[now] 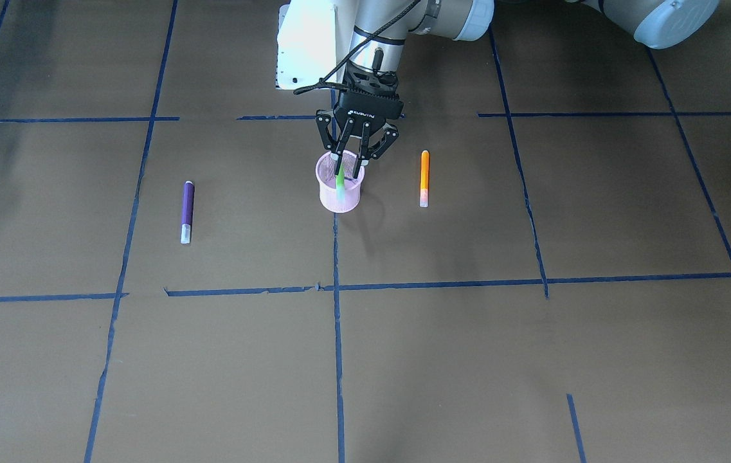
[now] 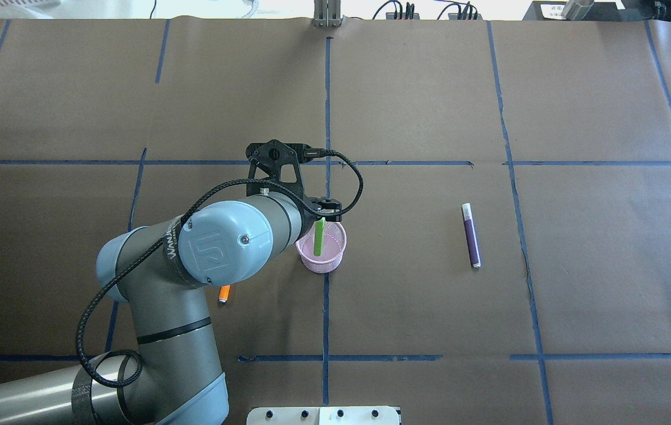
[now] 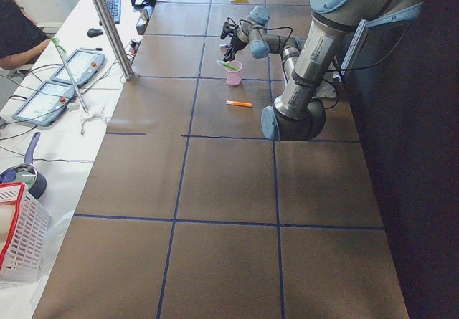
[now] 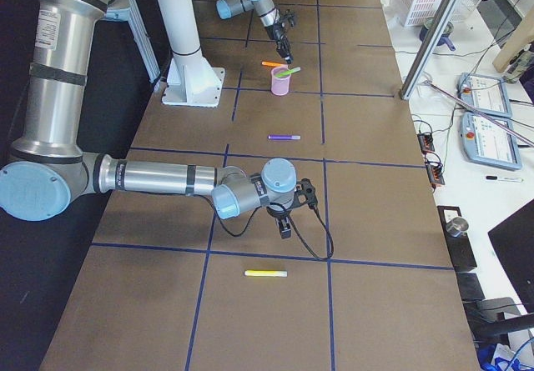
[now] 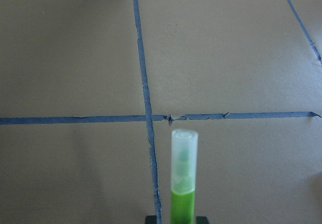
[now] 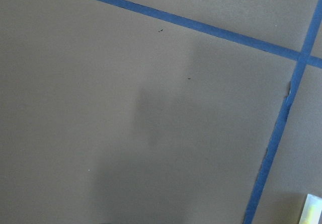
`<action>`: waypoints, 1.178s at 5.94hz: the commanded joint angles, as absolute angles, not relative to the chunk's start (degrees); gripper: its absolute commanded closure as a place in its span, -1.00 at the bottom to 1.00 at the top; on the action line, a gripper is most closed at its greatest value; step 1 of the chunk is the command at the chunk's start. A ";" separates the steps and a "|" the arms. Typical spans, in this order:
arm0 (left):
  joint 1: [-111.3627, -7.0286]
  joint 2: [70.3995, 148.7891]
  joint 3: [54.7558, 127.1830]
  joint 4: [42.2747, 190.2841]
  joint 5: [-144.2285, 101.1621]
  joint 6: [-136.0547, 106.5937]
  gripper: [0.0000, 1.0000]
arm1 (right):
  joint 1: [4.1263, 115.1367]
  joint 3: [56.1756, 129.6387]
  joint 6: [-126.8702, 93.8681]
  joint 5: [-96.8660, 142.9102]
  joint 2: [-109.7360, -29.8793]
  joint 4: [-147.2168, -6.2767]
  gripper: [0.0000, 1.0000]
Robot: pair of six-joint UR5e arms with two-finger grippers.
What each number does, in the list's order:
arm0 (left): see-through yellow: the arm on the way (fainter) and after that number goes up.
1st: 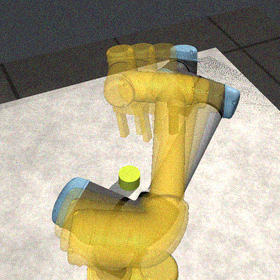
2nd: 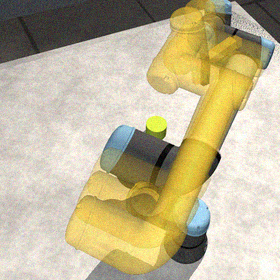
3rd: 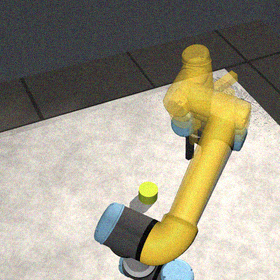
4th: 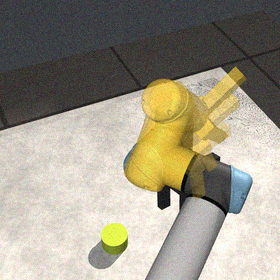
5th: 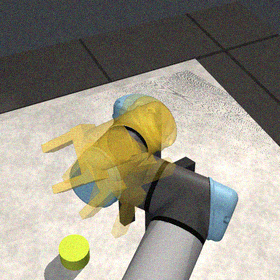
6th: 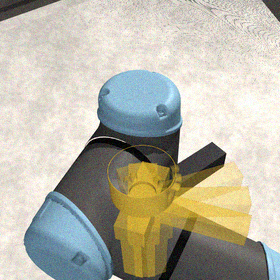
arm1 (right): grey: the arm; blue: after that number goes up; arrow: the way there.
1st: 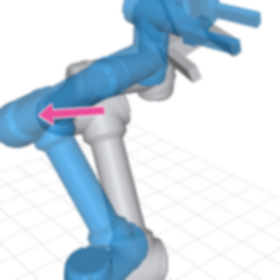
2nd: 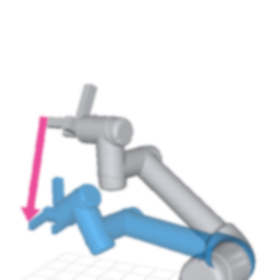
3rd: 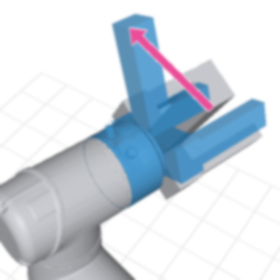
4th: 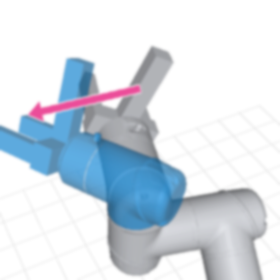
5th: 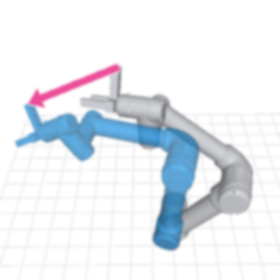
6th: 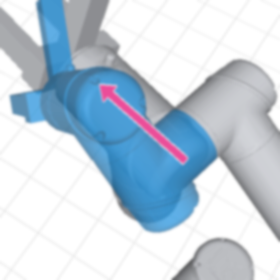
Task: Collect pens into pen holder
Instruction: 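Carry the green highlighter over the cup and drop it in, then withdraw the left gripper away from the cup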
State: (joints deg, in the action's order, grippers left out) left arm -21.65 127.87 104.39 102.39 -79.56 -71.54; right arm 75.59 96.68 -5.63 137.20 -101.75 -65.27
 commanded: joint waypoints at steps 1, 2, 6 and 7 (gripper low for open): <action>-21.80 127.79 105.11 102.22 -79.54 -71.37 -0.45 | 75.59 96.68 -5.63 137.11 -101.69 -65.30 -1.00; -22.93 127.44 105.73 102.04 -79.72 -68.84 -0.43 | 75.50 95.81 -5.54 136.85 -100.99 -65.30 -1.00; -41.37 111.14 107.67 101.69 -103.84 -47.40 -0.37 | 79.18 77.90 -5.28 137.20 -91.67 -66.00 -0.99; -41.48 110.49 107.75 101.60 -104.06 -47.20 -0.37 | 80.23 77.70 -5.45 137.28 -92.80 -65.92 -0.99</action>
State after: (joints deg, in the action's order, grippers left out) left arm -40.14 112.31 107.70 101.65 -101.84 -48.56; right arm 79.04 78.75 -5.42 137.21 -92.22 -65.90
